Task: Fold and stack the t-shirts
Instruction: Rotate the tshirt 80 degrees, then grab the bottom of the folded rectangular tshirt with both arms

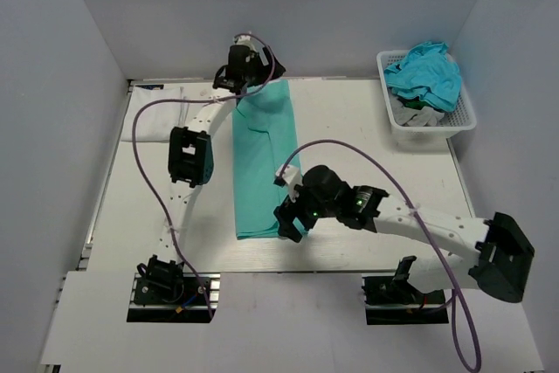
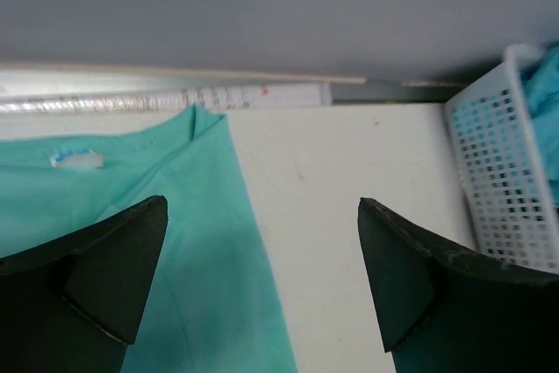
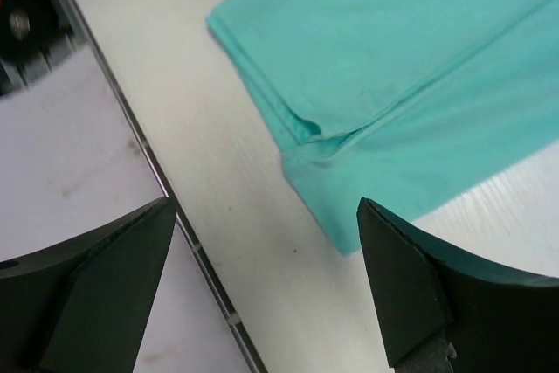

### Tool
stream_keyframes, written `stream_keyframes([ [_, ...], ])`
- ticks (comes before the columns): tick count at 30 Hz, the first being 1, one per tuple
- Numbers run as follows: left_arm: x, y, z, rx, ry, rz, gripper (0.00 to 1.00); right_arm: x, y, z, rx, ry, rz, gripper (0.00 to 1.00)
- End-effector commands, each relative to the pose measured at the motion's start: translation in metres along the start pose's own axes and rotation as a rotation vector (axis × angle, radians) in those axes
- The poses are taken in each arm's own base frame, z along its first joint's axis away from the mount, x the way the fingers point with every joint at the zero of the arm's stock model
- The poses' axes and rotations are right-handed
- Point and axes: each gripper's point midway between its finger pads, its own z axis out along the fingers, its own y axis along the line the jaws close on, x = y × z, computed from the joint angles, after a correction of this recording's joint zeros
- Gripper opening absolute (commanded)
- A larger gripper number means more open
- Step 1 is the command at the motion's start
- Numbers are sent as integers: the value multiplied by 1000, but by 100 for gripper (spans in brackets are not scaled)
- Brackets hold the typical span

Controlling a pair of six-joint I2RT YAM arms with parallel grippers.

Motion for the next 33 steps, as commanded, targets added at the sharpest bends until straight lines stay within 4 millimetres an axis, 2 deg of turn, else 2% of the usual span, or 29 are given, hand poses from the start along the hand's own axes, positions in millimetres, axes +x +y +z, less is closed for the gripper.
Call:
stream_keyframes([
  [1,-150,-112,-110,111,-255,125,100,-19,-18,-11,130,-115,105,90],
  [2,-154,-120,-124,124,-248,143,100,-18,-24,-15,177,-109,143,90],
  [3,-142,-114,-133,88,-191,154,100,-12,-27,-18,204,-86,166,90],
  [4,-158,-129,-165,82,-210,165,100,-7,-34,-20,249,-79,214,90],
  [5,-159,-122,-179,22,-203,154,100,-6,-40,-23,295,-85,257,90],
  [6,-133,-102,-184,-50,-127,138,100,-4,-44,-24,325,-88,309,90],
  [7,-108,-92,-200,-112,-45,127,100,4,-53,-29,388,-79,340,90],
  [8,-119,-99,-241,-142,-82,120,100,4,-60,-33,433,-95,390,90],
  [9,-60,-65,-247,-225,50,98,100,16,-61,-31,443,-80,423,90],
  [11,-23,-58,-276,-214,80,9,100,17,-61,-34,425,-108,460,90],
  [12,23,-42,-308,-217,136,-20,100,19,-58,-31,406,-110,468,90],
  [13,45,-39,-320,-198,159,-51,100,26,-53,-29,374,-91,474,90],
  [14,103,-25,-334,-189,272,-108,100,30,-54,-27,373,-70,472,90],
  [15,122,-21,-347,-186,302,-141,100,31,-54,-26,370,-51,448,90],
  [16,134,-33,-365,-123,322,-163,100,31,-56,-26,378,-42,440,90],
  [17,171,-18,-379,-156,405,-208,100,43,-59,-25,397,11,442,90],
  [19,203,-16,-398,-166,485,-241,100,42,-58,-22,389,28,468,90],
  [20,227,-7,-414,-197,531,-269,100,44,-60,-21,393,33,488,90],
  [21,234,-5,-420,-197,540,-286,100,43,-54,-18,350,36,500,90],
  [23,251,-1,-431,-203,568,-302,100,46,-59,-14,349,35,520,90],
  [24,252,-3,-432,-197,575,-296,100,48,-55,-12,322,48,528,90],
  [26,265,3,-436,-213,605,-296,100,49,-62,-9,330,63,540,90],
  [27,268,2,-435,-210,613,-291,100,53,-58,-4,296,96,551,90],
  [29,284,7,-439,-225,664,-297,97,56,-58,2,267,136,568,90],
  [30,283,7,-435,-218,657,-295,94,65,-55,8,247,192,582,90],
  [31,292,8,-436,-223,689,-298,83,69,-57,9,249,213,596,90],
  [32,294,10,-436,-228,699,-291,78,68,-59,10,244,217,601,89],
  [33,296,15,-437,-254,702,-288,76,74,-53,13,214,255,618,89],
])
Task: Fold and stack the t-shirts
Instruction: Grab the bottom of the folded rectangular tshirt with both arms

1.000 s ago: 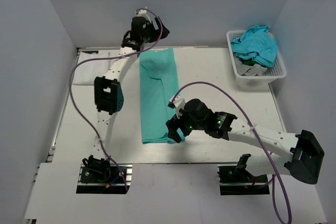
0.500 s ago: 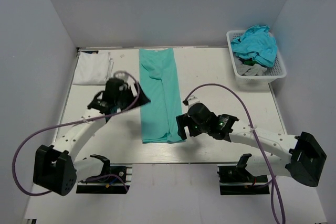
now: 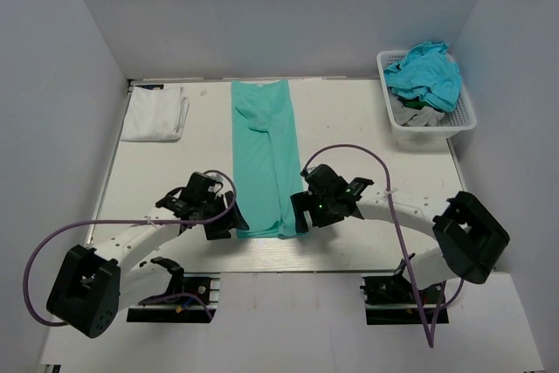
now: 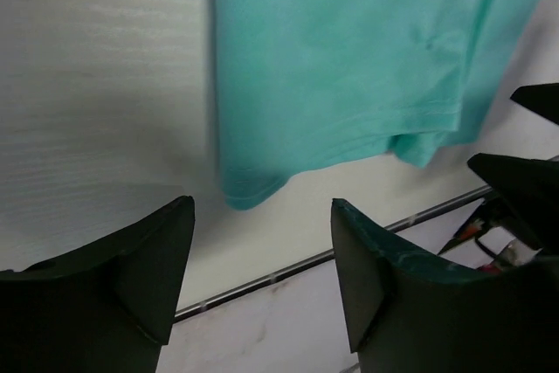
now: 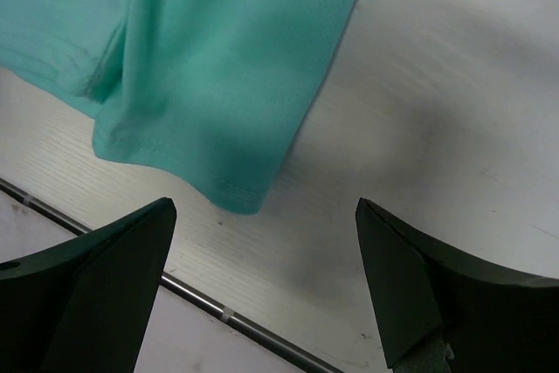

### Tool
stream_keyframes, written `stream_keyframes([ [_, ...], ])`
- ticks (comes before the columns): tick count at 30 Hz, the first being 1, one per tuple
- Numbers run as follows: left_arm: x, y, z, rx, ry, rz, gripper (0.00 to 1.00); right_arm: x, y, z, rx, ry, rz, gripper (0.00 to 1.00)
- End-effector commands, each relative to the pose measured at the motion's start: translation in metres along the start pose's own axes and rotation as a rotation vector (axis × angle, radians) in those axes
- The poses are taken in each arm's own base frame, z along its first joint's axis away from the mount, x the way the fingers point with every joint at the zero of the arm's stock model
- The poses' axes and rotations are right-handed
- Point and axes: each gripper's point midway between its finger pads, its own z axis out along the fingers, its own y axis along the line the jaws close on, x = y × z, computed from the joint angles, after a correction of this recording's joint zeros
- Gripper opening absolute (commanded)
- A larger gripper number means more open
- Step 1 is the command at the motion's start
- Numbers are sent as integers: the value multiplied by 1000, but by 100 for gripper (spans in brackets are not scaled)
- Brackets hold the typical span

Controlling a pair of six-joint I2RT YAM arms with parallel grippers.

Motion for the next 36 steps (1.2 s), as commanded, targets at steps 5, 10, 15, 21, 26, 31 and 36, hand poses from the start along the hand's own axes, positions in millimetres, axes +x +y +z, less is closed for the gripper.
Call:
stream_keyframes([
  [5,1,10,5,-60,-2,5,67,8,20,3,-137,118,17,85],
  [10,5,16,12,-70,-1,12,58,9,22,8,-155,135,30,77],
  [15,10,19,22,-59,29,7,42,9,19,9,-147,127,42,67],
  [21,10,22,21,-74,27,5,23,7,16,15,-137,130,46,54],
  [26,9,14,22,-38,25,20,15,3,14,22,-123,139,44,52],
  [31,12,11,22,-24,39,11,11,-9,13,26,-111,113,15,42],
  [36,5,1,17,6,11,14,1,-12,19,20,-139,99,-10,8],
])
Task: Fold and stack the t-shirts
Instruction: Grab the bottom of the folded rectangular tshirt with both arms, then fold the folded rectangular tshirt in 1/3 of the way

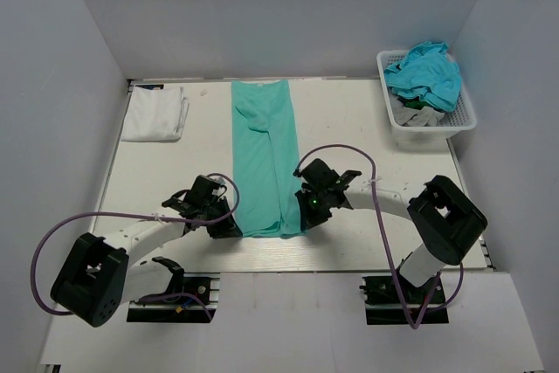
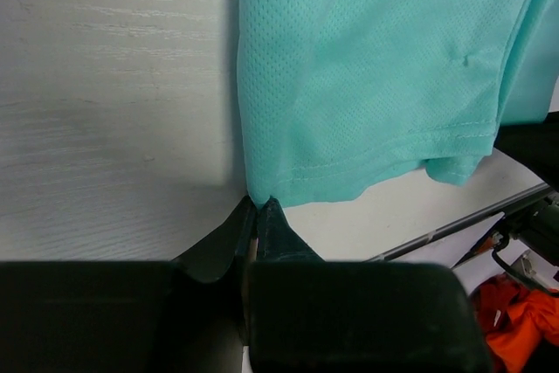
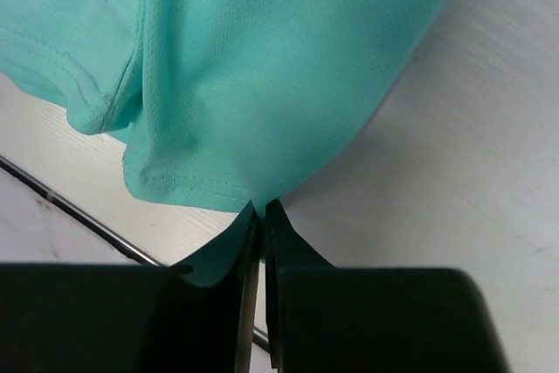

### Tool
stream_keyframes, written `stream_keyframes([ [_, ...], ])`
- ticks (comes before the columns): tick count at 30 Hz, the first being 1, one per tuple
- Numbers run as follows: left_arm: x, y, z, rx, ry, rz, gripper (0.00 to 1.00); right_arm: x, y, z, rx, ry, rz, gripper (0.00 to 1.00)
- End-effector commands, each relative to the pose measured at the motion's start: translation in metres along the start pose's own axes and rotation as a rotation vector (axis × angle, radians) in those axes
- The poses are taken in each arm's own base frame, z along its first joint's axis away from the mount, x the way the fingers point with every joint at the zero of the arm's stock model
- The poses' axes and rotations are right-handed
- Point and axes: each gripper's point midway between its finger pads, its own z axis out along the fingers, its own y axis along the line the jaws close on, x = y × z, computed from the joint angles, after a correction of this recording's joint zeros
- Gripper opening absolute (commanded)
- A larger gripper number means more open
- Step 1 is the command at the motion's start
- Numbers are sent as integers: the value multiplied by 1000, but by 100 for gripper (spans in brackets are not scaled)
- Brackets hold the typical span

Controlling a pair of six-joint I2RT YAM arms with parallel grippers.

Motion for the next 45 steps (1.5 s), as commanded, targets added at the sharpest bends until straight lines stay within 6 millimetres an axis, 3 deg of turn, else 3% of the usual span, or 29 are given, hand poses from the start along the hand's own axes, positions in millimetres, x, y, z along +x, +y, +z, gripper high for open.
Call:
stream_keyframes([
  [1,-8,-20,-9,72,-29,9,0,-16,10,-9,-28,-53,-45,6],
  [7,-44,-49,-30,110,-155,9,0,-38,20,-30,-32,-132,-33,5],
  [11,-73,-63,-42,101,-230,-10,0,-73,24,-44,6,-183,-35,4],
  [12,-84,-69,-44,97,-257,-9,0,-92,29,-54,9,-223,-42,4],
  [15,-111,-79,-52,58,-324,-29,0,-106,16,-53,59,-214,-25,0],
  [16,-118,-81,-53,39,-337,-33,0,-129,24,-62,47,-256,-28,0],
  [17,-126,-75,-47,-10,-333,-53,0,-133,19,-60,64,-241,-18,0],
  [19,-149,-89,-54,-14,-367,-47,0,-162,23,-70,64,-286,-23,0],
  [22,-179,-97,-56,-44,-414,-67,0,-182,13,-68,95,-281,-4,0],
  [23,-196,-98,-63,-50,-456,-83,0,-198,8,-71,106,-299,14,0],
  [25,-209,-96,-61,-67,-467,-100,0,-209,7,-73,99,-318,19,0],
  [26,-217,-104,-64,-49,-486,-97,0,-224,5,-81,95,-349,26,0],
  [30,-251,-113,-72,-12,-560,-81,0,-253,-2,-82,72,-390,36,0],
  [35,-279,-128,-67,30,-583,-19,0,-276,-10,-87,41,-423,11,1],
  [36,-280,-123,-57,6,-559,-13,0,-284,-7,-92,33,-447,2,3],
  [39,-291,-126,-56,19,-574,-4,0,-295,-19,-84,40,-447,7,3],
  [45,-306,-114,-43,-2,-564,-31,0,-308,-33,-63,28,-451,20,3],
])
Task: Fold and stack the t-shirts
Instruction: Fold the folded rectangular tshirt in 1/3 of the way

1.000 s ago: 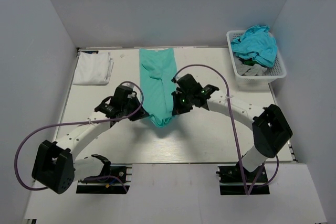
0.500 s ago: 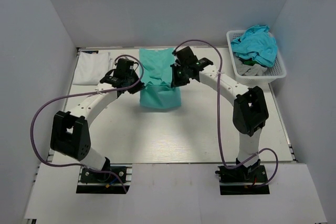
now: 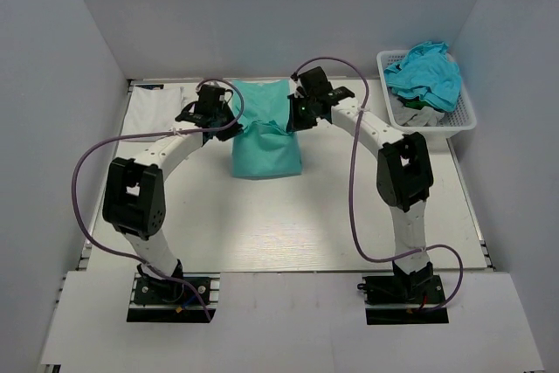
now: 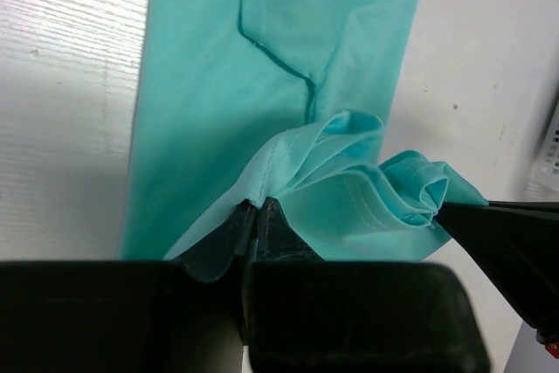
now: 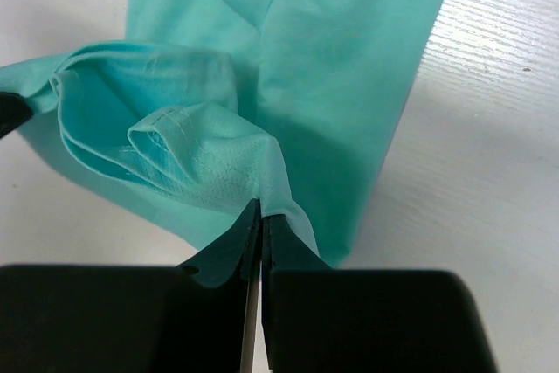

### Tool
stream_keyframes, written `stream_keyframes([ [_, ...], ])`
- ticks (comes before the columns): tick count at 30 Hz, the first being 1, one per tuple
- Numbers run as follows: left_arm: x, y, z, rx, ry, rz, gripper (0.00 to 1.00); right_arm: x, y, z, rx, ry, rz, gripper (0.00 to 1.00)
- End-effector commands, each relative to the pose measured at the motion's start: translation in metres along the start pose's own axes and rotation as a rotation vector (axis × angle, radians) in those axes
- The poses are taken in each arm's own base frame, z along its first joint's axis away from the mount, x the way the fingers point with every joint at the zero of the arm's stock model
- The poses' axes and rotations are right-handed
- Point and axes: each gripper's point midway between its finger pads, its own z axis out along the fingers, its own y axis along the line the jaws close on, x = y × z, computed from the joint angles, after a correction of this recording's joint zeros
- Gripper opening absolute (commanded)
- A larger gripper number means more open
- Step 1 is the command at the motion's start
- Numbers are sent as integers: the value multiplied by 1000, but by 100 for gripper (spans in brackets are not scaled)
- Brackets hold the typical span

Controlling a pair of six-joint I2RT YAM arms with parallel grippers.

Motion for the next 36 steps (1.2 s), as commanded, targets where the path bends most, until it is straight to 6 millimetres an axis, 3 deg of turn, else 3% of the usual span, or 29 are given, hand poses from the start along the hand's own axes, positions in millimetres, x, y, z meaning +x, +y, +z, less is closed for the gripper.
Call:
stream_keyframes([
  [1,-27,-14,-4,47,-57,5,0,-22,-2,9,-32,-55,-14,3],
  [9,-27,-8,22,41,-16,3,0,-30,-14,32,-47,-63,-24,6],
  [12,-27,-11,34,38,9,2,0,-32,-18,42,-51,-56,-32,12],
  [14,-29,-6,41,24,16,-5,7,-37,-20,44,-51,-70,-30,18],
  [15,-30,-6,46,23,17,4,18,-37,-24,48,-46,-66,-21,25],
  [17,-35,-1,49,-2,20,-4,49,-42,-23,50,-60,-71,4,64],
  [18,-47,-3,46,-6,12,-12,83,-44,-26,51,-64,-73,13,86],
  [19,-53,-1,46,-16,13,-9,100,-54,-25,48,-80,-89,19,90],
  [22,-79,-8,27,-30,-36,4,100,-76,-15,27,-132,-142,12,90],
  [26,-69,-3,12,-15,-40,14,100,-72,-7,5,-158,-168,-21,90],
  [27,-57,4,5,-15,-23,22,100,-51,-14,8,-143,-126,-8,90],
  [28,-48,9,1,-8,-17,36,100,-42,-16,5,-138,-118,-12,90],
  [29,-39,15,4,-17,9,34,100,-47,-13,0,-136,-137,-20,90],
  [30,-38,16,-2,-9,0,66,100,-30,-20,1,-125,-101,-9,90],
  [32,-12,23,-4,-23,50,105,100,-17,-21,-5,-116,-80,-11,90],
  [34,-1,28,-15,-20,77,133,100,10,-23,-11,-105,-26,-8,90],
  [35,21,42,-15,-34,131,128,100,19,-23,-10,-97,-13,-3,90],
  [36,28,44,-17,-17,139,127,100,26,-24,-11,-95,-2,-6,90],
])
